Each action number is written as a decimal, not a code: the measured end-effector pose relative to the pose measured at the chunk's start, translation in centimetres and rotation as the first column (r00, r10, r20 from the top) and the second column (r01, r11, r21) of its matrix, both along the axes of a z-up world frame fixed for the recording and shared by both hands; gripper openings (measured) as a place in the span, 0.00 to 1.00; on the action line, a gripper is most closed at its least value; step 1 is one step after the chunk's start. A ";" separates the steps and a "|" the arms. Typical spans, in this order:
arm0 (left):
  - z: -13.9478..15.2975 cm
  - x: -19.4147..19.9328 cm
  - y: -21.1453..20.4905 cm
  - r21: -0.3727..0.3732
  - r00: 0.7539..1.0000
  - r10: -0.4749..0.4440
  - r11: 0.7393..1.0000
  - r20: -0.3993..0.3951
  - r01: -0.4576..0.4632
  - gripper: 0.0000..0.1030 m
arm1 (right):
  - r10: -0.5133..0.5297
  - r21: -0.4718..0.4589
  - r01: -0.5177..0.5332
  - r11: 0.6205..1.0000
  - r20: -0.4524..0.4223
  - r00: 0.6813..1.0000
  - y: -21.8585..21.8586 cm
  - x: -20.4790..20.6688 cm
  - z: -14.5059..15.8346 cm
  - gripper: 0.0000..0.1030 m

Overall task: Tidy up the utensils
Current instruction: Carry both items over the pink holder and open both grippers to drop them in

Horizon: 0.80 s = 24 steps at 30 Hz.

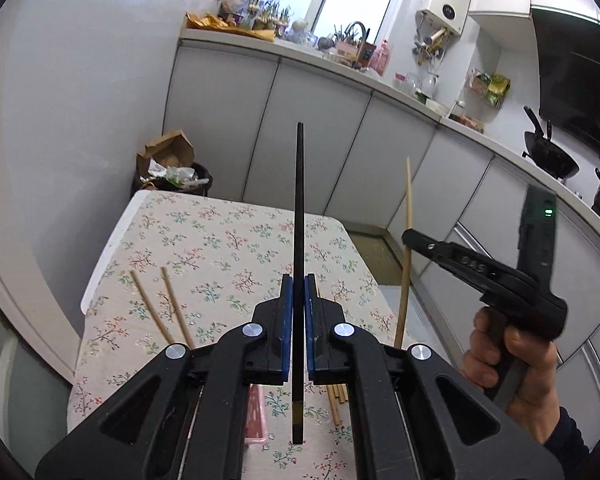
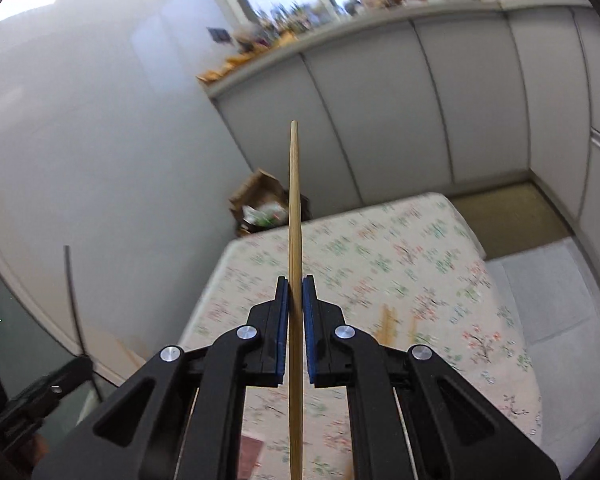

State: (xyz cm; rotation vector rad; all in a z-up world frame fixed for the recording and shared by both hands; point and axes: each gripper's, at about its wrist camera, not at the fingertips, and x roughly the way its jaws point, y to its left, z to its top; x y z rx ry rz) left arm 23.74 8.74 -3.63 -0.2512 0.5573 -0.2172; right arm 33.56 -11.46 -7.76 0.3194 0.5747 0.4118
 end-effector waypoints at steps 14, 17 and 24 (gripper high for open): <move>-3.2 0.3 1.8 0.128 0.999 0.037 0.991 -0.040 -0.031 0.04 | 0.101 -0.026 -0.099 0.995 0.101 0.990 6.8 -3.4 -0.1 0.07; -4.1 0.6 2.4 0.142 0.995 0.047 0.989 -0.087 -0.035 0.04 | 0.098 -0.023 -0.096 0.995 0.097 0.990 7.1 -3.3 -0.5 0.07; -5.5 0.9 3.2 0.154 0.990 0.051 0.988 -0.131 -0.030 0.04 | 0.092 -0.023 -0.091 0.996 0.100 0.991 8.2 -3.2 -1.5 0.07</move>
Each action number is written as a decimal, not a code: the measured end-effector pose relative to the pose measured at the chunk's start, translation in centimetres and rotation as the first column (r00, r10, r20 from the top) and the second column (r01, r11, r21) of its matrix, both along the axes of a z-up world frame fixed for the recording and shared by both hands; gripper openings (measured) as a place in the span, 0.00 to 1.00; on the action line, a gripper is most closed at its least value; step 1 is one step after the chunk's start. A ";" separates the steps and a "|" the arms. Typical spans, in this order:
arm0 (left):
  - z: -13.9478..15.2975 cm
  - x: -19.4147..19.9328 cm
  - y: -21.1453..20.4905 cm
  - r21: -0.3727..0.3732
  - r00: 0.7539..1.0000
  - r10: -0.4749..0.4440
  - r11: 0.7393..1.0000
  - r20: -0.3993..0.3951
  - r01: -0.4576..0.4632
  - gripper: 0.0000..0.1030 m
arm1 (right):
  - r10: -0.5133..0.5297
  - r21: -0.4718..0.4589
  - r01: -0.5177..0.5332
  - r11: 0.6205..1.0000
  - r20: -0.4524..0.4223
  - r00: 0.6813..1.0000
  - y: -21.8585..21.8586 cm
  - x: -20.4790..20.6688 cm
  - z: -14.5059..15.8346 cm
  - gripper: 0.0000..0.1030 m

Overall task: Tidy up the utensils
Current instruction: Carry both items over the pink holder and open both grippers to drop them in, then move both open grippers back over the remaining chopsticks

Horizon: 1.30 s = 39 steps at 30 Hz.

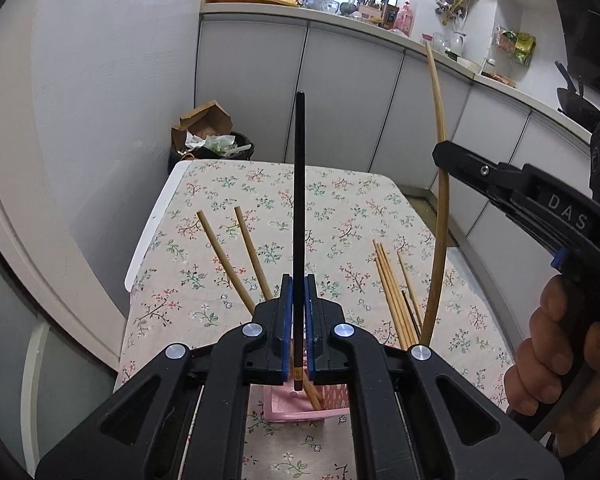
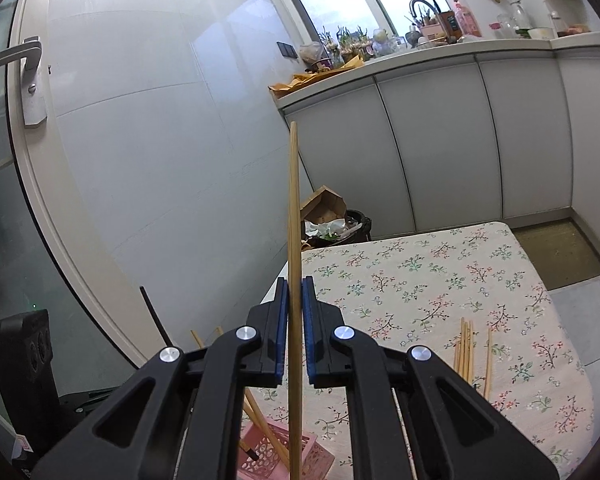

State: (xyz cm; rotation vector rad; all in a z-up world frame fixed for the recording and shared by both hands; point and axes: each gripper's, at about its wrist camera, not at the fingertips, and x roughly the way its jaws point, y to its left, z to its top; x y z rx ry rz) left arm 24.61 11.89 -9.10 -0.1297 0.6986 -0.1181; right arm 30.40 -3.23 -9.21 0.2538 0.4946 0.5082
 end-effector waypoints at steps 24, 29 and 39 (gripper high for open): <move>2.1 -0.8 4.2 -0.143 0.975 0.195 0.968 -0.103 -0.208 0.43 | -0.003 -0.004 0.004 1.000 0.027 1.000 4.9 0.1 -5.4 0.07; 2.4 -1.1 5.2 -0.167 0.970 0.220 0.957 -0.103 -0.235 0.49 | -0.005 -0.026 0.005 1.000 0.019 1.000 5.7 -0.1 -6.5 0.07; 3.1 -1.7 5.7 -0.193 0.973 0.215 0.954 -0.083 -0.228 0.49 | 0.092 -0.078 -0.097 0.992 -0.065 0.994 6.3 -0.4 -6.9 0.21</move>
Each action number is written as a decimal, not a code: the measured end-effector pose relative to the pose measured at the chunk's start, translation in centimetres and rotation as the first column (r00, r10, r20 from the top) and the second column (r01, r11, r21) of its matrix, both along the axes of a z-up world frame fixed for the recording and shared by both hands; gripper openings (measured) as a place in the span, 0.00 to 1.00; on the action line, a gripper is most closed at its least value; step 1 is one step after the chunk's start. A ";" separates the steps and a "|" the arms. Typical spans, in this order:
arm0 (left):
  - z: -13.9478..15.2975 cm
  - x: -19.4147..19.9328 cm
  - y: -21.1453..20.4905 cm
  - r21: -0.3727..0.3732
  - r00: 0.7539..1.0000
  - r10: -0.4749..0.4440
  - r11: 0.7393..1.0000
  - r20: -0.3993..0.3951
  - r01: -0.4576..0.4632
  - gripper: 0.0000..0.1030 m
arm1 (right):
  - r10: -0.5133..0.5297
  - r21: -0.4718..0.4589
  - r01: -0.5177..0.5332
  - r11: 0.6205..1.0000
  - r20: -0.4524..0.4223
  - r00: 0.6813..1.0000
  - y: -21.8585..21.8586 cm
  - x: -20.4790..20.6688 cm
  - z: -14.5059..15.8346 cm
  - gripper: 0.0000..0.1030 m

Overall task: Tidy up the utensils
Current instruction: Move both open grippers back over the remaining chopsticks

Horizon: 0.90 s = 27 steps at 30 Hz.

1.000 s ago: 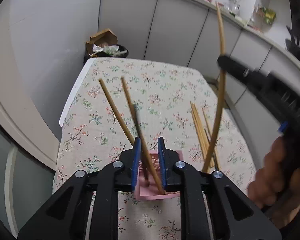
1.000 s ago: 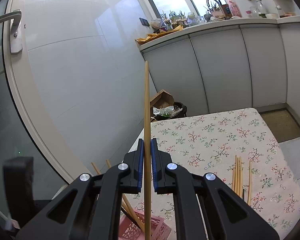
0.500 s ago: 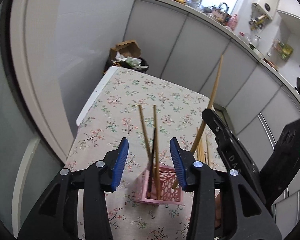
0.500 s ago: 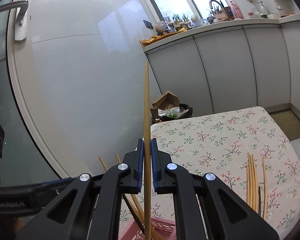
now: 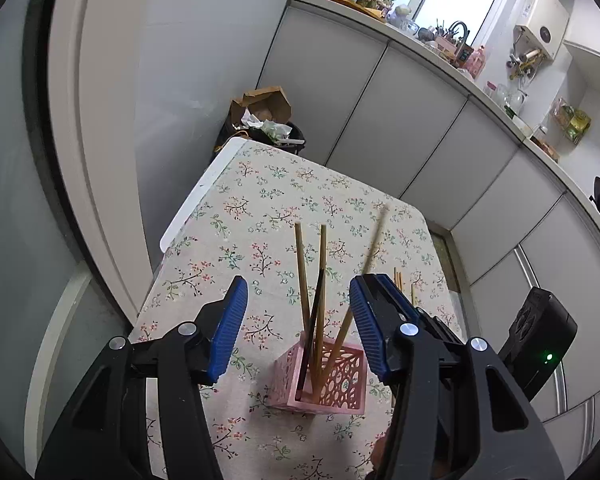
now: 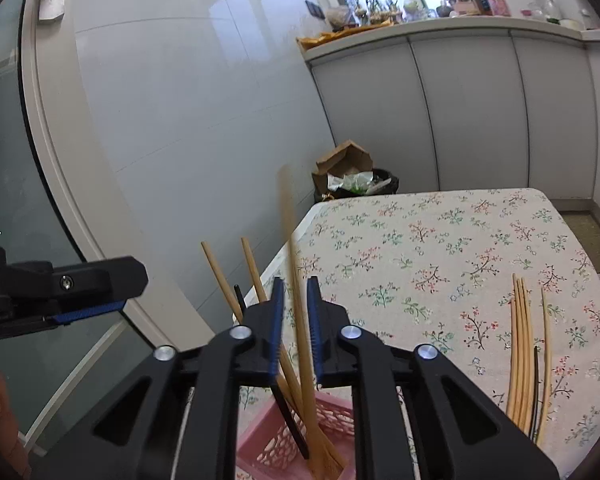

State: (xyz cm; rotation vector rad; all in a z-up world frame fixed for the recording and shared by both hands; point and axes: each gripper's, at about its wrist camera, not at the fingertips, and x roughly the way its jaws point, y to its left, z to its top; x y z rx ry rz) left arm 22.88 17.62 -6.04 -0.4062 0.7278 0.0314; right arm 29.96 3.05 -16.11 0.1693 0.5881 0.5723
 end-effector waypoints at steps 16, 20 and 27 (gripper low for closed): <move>1.1 0.3 -5.5 0.043 0.992 -0.119 0.992 0.033 0.118 0.49 | -0.239 0.074 0.242 0.968 -0.048 0.970 -14.7 0.0 9.6 0.35; 1.0 0.7 -8.4 0.067 0.986 -0.166 0.984 0.031 0.164 0.49 | -0.313 0.020 0.315 0.949 -0.051 0.948 -18.4 -0.7 10.4 0.35; -0.2 2.4 -14.5 0.110 0.968 -0.249 0.962 -0.014 0.249 0.49 | -0.346 -0.022 0.346 0.938 -0.147 0.927 -22.2 -0.6 8.8 0.35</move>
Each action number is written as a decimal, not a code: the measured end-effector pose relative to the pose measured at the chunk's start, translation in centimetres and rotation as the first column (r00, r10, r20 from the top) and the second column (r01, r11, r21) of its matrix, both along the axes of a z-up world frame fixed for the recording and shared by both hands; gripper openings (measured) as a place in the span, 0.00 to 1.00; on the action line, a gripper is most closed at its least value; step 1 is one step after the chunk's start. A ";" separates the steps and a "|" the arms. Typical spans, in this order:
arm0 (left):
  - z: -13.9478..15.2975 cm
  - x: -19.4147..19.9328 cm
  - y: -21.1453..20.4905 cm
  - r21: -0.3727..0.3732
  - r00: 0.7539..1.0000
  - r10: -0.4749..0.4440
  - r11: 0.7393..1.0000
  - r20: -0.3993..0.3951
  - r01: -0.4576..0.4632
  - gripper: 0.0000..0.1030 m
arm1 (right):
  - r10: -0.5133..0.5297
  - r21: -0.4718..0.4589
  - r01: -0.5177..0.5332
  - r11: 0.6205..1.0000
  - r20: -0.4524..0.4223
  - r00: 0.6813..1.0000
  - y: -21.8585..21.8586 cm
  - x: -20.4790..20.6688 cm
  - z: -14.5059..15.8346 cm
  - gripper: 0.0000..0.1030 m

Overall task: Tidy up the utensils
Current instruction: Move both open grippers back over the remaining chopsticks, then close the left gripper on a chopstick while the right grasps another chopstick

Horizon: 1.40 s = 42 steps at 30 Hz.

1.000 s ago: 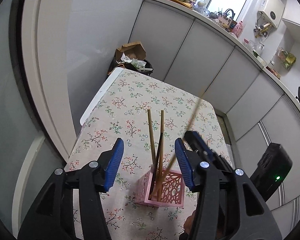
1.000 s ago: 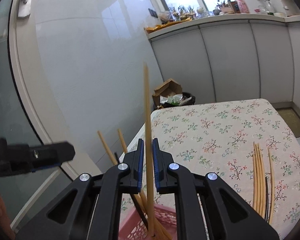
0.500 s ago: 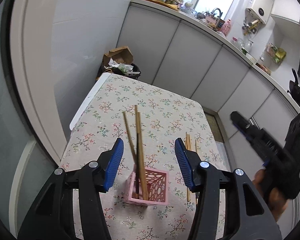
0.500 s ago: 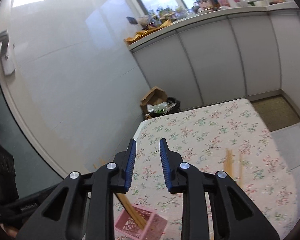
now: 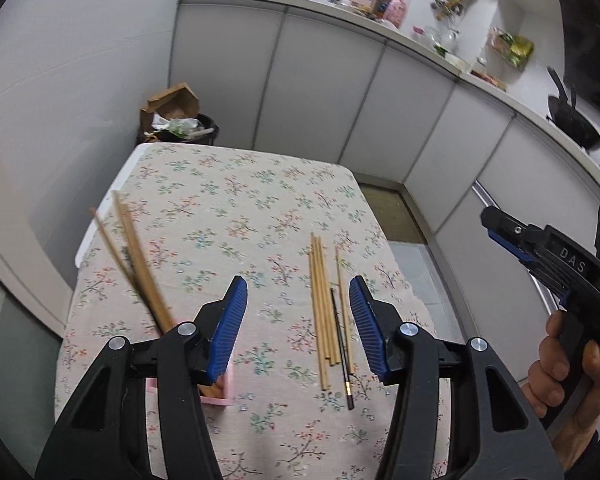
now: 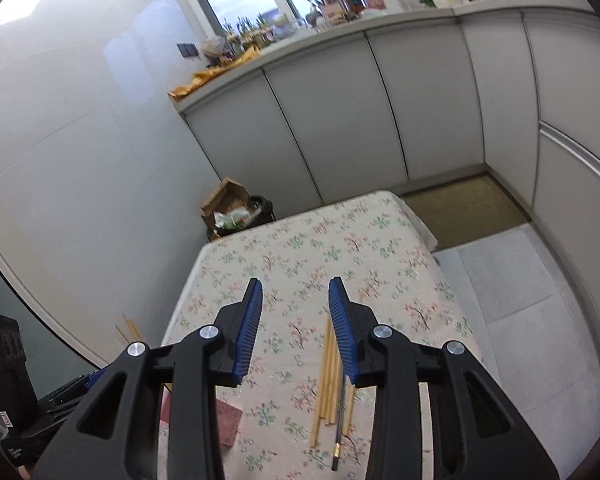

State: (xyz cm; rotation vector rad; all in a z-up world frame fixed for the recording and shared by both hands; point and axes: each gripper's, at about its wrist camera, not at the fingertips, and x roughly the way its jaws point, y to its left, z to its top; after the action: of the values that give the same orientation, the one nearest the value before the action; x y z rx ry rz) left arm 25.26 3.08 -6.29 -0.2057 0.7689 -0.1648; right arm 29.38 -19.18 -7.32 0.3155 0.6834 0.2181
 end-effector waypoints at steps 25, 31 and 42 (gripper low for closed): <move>-13.3 12.0 -6.9 0.076 0.915 -0.015 0.996 -0.404 0.050 0.34 | -0.004 0.059 0.028 0.998 -0.367 0.930 -4.2 5.0 -8.7 0.35; -15.1 13.5 -6.8 0.069 0.907 -0.005 0.997 -0.421 0.037 0.33 | -0.009 0.024 0.021 0.999 -0.407 0.913 -3.8 6.1 -10.3 0.35; -17.3 15.4 -7.7 0.058 0.896 -0.023 0.997 -0.444 0.054 0.17 | -0.018 -0.009 0.016 1.000 -0.433 0.901 -2.9 7.1 -11.4 0.35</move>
State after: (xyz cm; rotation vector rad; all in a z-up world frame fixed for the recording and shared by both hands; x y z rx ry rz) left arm 40.63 -4.62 -23.63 -0.1632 1.2337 -0.1291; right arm 36.46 -22.07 -18.77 0.3696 1.1231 0.1283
